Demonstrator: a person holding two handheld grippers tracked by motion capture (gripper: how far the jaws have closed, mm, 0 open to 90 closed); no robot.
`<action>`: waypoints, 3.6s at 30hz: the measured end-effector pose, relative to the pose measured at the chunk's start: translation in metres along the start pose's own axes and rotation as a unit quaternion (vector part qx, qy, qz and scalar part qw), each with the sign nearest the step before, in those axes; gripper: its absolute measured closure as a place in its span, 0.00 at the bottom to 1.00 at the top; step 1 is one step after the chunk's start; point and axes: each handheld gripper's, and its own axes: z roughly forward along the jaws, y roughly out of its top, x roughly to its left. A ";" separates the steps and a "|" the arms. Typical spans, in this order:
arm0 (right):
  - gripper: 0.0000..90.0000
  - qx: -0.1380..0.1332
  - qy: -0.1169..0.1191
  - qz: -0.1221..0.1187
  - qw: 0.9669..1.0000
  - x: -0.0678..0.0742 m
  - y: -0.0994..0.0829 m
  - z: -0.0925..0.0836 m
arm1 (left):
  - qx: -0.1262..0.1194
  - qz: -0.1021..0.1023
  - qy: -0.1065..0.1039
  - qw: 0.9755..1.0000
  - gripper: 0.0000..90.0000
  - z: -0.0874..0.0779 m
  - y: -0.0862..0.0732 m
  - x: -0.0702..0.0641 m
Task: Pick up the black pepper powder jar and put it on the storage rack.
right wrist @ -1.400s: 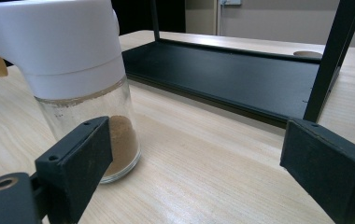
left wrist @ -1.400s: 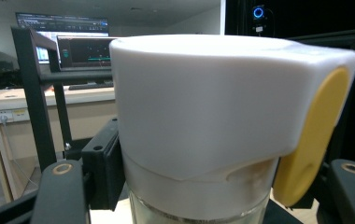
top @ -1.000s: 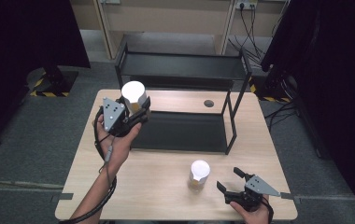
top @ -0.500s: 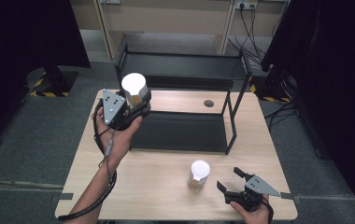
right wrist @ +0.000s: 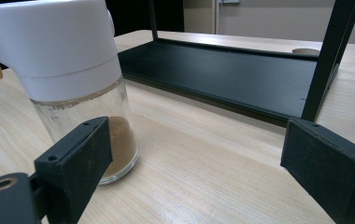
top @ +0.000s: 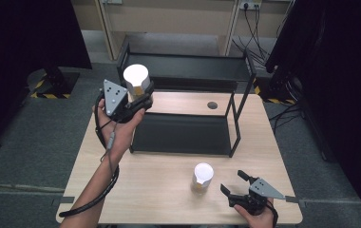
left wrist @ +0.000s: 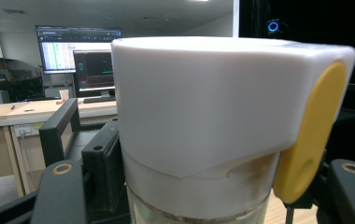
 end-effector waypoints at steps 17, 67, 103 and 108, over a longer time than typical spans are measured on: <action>0.10 0.000 -0.001 0.000 1.000 0.000 0.000 0.000 | -0.007 -0.002 0.004 1.000 0.34 0.009 0.022 -0.002; 0.10 -0.001 -0.001 0.002 1.000 0.000 0.000 0.000 | 0.014 -0.009 0.073 0.997 0.34 0.074 0.064 0.016; 0.11 -0.003 0.002 0.001 1.000 -0.001 -0.001 0.000 | 0.048 -0.017 0.074 0.996 0.34 0.109 0.059 0.021; 0.11 -0.003 0.002 -0.001 1.000 -0.001 -0.001 0.000 | 0.047 -0.014 0.073 0.996 0.34 0.110 0.058 0.020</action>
